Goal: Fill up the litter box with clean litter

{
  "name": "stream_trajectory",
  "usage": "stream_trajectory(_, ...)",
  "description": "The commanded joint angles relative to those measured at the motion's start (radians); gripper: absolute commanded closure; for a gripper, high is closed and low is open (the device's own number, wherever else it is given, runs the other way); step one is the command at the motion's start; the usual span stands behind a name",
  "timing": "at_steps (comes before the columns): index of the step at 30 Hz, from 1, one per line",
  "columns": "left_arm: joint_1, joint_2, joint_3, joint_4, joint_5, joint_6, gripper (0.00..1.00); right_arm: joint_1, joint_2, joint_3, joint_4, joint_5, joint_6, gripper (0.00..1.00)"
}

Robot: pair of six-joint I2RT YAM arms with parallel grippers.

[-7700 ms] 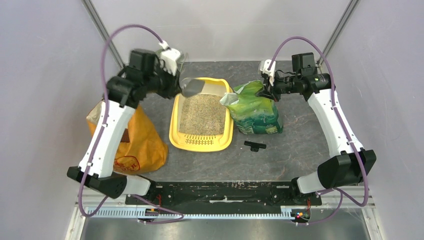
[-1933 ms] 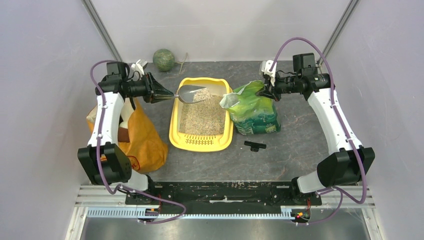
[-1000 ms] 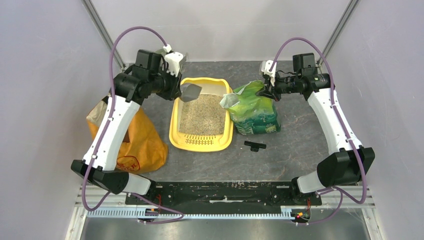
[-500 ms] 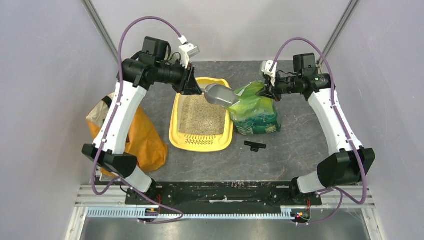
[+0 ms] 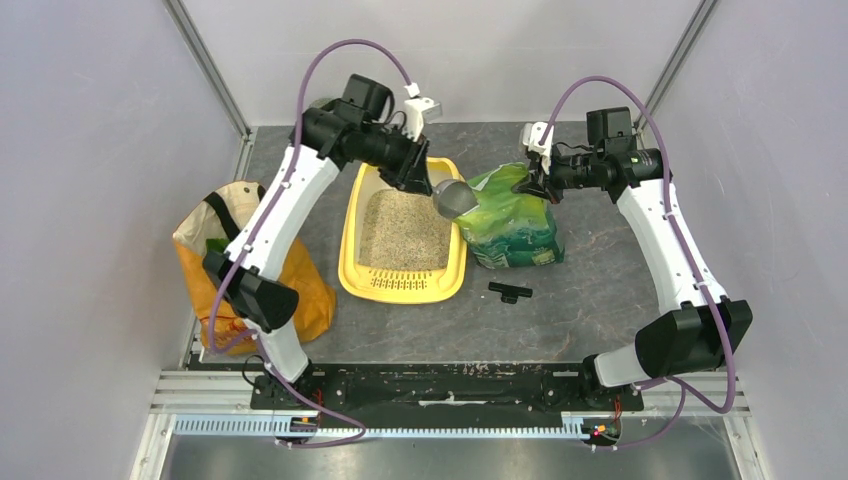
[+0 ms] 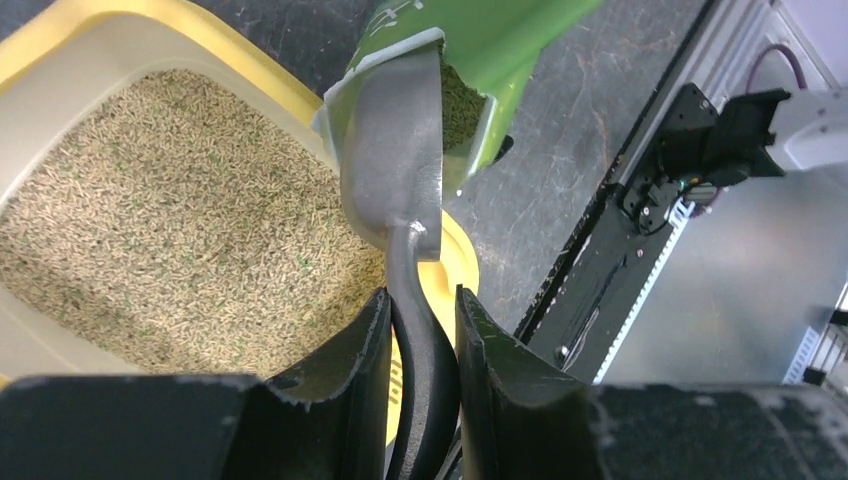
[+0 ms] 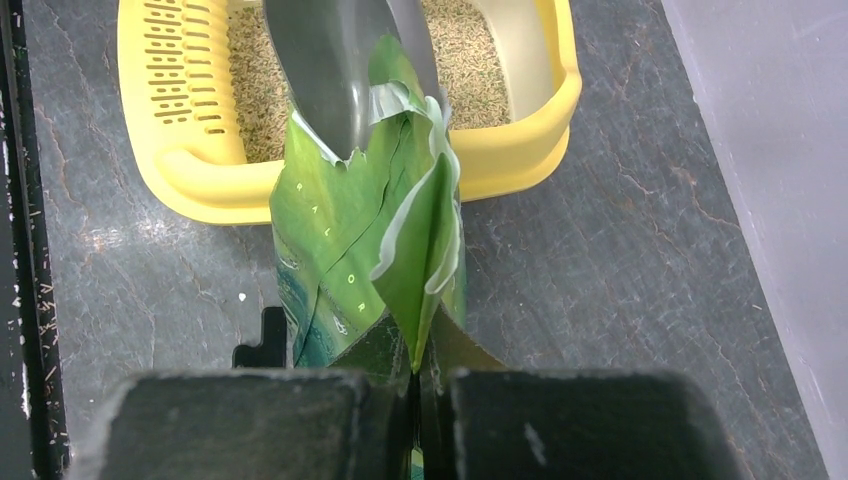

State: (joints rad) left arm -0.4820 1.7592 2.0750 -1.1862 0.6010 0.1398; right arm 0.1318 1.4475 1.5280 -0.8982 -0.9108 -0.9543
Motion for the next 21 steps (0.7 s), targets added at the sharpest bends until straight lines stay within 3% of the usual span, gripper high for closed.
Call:
stream_trajectory(1, -0.084, 0.058, 0.069, 0.040, -0.132, -0.185, 0.98, 0.001, -0.055, 0.032, 0.128, -0.066, -0.008, 1.00)
stream_trajectory(9, -0.203, 0.165, 0.122, 0.045, -0.366, -0.427, 0.98, 0.002, -0.048, 0.039, 0.135, -0.074, -0.006, 1.00)
stream_trajectory(15, -0.233, 0.226, 0.100, 0.037, -0.487, -0.548, 0.98, 0.005, -0.038, 0.047, 0.136, -0.076, -0.005, 1.00)
stream_trajectory(21, -0.234, 0.290, 0.094, 0.048, -0.509, -0.652, 0.98, 0.008, -0.034, 0.046, 0.134, -0.075, -0.003, 1.00)
